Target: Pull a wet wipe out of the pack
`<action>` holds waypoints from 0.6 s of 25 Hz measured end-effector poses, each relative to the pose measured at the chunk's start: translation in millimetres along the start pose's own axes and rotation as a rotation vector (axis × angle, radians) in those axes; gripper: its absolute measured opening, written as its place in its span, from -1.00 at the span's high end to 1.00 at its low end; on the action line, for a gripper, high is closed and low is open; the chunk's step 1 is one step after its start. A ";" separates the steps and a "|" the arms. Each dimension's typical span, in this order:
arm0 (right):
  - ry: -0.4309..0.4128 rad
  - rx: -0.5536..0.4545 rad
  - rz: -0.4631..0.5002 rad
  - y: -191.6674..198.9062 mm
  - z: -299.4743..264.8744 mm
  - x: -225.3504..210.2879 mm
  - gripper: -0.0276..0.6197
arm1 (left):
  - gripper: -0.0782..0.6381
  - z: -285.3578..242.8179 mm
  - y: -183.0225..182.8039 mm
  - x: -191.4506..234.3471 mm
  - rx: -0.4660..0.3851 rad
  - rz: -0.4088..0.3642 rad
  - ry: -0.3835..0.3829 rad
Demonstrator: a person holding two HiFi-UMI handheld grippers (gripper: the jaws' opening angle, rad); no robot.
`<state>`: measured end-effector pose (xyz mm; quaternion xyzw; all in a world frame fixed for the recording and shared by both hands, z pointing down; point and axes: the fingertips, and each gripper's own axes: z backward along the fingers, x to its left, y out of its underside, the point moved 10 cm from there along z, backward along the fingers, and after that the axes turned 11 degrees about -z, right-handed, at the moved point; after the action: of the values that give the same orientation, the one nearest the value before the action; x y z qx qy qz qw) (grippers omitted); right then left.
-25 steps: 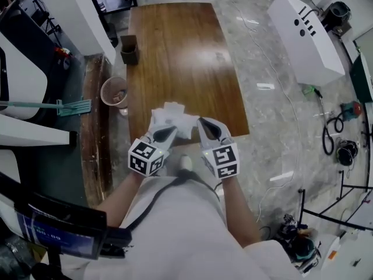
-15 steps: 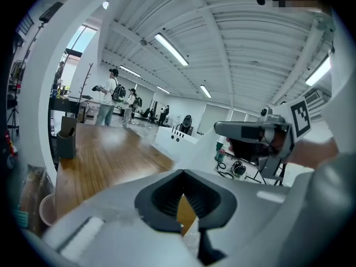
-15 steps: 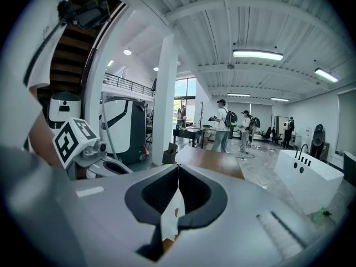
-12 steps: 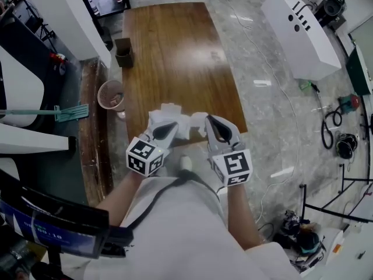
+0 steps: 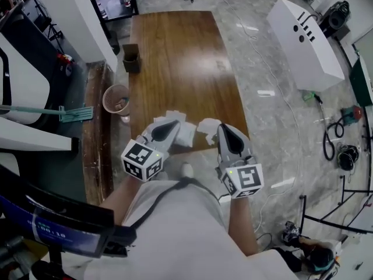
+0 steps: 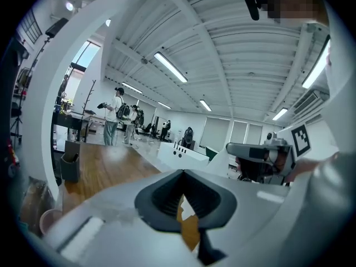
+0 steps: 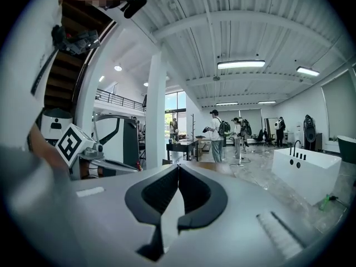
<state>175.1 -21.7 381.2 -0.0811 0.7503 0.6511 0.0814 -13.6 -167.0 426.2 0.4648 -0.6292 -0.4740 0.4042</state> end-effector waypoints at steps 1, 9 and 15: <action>-0.005 -0.002 -0.005 0.0 -1.3 0.0 0.88 | 0.78 1.2 -2.3 0.9 -0.006 -0.001 -0.006; -0.050 0.001 -0.014 -0.4 -11.6 -2.5 0.88 | 0.78 8.5 -3.0 4.5 -0.004 0.004 -0.051; -0.069 0.016 -0.010 0.0 -13.5 -6.6 0.89 | 0.78 10.8 2.8 5.9 0.011 0.016 -0.074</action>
<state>181.3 -34.9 384.6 -0.0617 0.7519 0.6469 0.1109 -25.8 -170.0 426.9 0.4439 -0.6500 -0.4842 0.3821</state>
